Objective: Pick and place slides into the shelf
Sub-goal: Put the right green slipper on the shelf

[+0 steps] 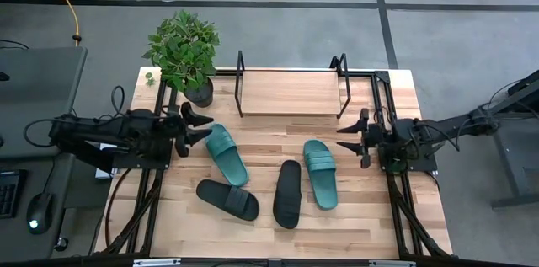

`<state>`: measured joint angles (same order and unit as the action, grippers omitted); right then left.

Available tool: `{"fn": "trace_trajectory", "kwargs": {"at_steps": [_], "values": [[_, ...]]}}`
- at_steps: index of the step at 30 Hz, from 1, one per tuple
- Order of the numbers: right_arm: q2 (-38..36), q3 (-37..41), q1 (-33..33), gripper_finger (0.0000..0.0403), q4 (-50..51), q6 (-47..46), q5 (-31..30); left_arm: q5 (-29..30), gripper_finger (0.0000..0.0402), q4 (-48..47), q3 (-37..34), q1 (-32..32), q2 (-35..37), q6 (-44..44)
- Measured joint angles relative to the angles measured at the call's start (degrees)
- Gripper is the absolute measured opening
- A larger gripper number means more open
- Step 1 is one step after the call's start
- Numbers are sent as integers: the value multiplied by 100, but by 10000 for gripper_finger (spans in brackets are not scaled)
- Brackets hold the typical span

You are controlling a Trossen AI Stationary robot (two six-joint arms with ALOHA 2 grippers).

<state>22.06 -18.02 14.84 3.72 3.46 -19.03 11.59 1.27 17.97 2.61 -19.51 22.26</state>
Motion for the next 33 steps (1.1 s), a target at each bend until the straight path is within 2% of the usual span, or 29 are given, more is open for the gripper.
{"fn": "trace_trajectory", "kwargs": {"at_steps": [9,16,24,33], "values": [[1538,-1478,954,165,778,456,-1774,114,215,-21,324,0,-146,-253],[3002,-2604,1628,165,2029,-164,-2909,237,215,-52,382,0,-133,-402],[4712,-3559,2034,165,3243,-1009,-3155,254,215,-118,382,0,-131,-424],[6642,-5204,2266,165,5289,-2126,-3361,451,215,-73,382,0,-131,-656]]}}
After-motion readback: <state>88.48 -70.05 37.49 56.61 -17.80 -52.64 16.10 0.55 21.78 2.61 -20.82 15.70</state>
